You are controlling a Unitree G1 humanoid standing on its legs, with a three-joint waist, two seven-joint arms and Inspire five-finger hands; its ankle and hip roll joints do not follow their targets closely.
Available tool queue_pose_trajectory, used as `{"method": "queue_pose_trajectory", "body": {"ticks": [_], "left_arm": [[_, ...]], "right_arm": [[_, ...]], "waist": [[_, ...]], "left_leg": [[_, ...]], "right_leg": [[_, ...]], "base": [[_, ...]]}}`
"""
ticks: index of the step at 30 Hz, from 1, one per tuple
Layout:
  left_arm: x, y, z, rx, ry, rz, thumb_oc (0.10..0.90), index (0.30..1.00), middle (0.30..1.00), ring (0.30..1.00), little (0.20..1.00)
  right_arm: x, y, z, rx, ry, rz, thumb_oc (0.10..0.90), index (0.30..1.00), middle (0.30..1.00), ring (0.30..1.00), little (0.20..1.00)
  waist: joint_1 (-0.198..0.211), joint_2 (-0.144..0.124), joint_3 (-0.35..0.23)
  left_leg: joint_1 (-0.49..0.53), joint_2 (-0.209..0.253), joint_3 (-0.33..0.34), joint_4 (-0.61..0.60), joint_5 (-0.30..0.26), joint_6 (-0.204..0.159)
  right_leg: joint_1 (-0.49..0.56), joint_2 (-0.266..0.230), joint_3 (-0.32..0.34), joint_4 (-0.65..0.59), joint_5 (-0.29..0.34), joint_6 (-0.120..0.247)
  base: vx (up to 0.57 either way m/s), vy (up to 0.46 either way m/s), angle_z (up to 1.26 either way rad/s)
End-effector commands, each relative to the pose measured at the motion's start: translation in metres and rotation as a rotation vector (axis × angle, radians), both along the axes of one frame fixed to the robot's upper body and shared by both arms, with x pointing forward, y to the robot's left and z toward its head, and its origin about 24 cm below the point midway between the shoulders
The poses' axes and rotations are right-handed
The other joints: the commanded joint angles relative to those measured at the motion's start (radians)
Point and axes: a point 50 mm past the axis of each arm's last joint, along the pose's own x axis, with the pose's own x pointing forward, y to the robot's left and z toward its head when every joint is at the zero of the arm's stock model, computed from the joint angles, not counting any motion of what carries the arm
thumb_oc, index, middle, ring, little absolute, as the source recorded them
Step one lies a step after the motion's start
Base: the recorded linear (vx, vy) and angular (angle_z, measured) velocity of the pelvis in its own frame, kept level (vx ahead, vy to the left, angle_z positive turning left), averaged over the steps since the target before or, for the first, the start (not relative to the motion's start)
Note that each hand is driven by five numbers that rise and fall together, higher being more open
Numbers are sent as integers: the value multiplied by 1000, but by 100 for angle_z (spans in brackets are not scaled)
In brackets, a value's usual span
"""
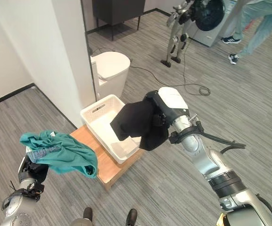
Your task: Pick up bed clothes into laundry basket.
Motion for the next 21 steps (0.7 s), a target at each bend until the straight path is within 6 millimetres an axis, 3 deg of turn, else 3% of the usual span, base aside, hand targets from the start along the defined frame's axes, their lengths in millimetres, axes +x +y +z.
{"method": "queue_pose_trajectory", "body": {"ticks": [1,2,5,11,13,14,16,21], "left_arm": [[20,6,48,112,-257,-86,400,300,300,300,300],[21,5,48,119,-256,-112,400,300,300,300,300],[22,3,47,115,-256,-122,400,300,300,300,300],[26,-9,46,82,-261,-183,400,300,300,300,300],[26,-16,49,79,-276,-225,400,300,300,300,300],[26,-16,49,77,-276,-224,400,300,300,300,300],[23,-19,50,69,-280,-240,400,300,300,300,300],[21,-22,52,49,-289,-248,400,300,300,300,300]], "right_arm": [[18,7,64,5,-246,13,400,300,300,300,300],[25,5,65,-17,-241,-7,400,300,300,300,300],[28,5,66,-25,-241,-14,400,300,300,300,300],[42,6,92,-65,-306,-47,400,300,300,300,300],[45,5,118,-86,-379,-70,400,300,300,300,300],[46,6,118,-86,-380,-69,400,300,300,300,300],[45,6,138,-70,-448,-82,400,300,300,300,300],[41,16,156,-78,-513,-51,400,300,300,300,300]], "waist": [[13,-59,-70],[36,-66,-62],[43,-69,-59],[82,-85,-49],[101,-96,-49],[99,-95,-49],[114,-105,-47],[128,-118,-51]], "left_leg": [[-103,-26,-4,-2,54,9],[-113,-26,-7,-2,56,5],[-118,-25,-10,-2,58,4],[-145,-25,-23,-2,65,-3],[-156,-27,-30,-2,65,-5],[-156,-27,-31,-2,65,-5],[-163,-30,-42,-2,64,-5],[-161,-39,-51,-2,55,2]], "right_leg": [[126,-56,-29,5,-176,80],[123,-55,-44,5,-177,80],[121,-55,-51,5,-177,81],[119,-56,-92,5,-180,82],[121,-59,-108,5,-182,82],[121,-59,-108,5,-182,82],[126,-63,-121,5,-183,82],[140,-72,-133,5,-184,84]], "base": [[54,-11,13],[54,-11,14],[43,1,8],[43,14,14],[32,18,20],[25,14,11],[33,22,10],[38,18,14]]}}
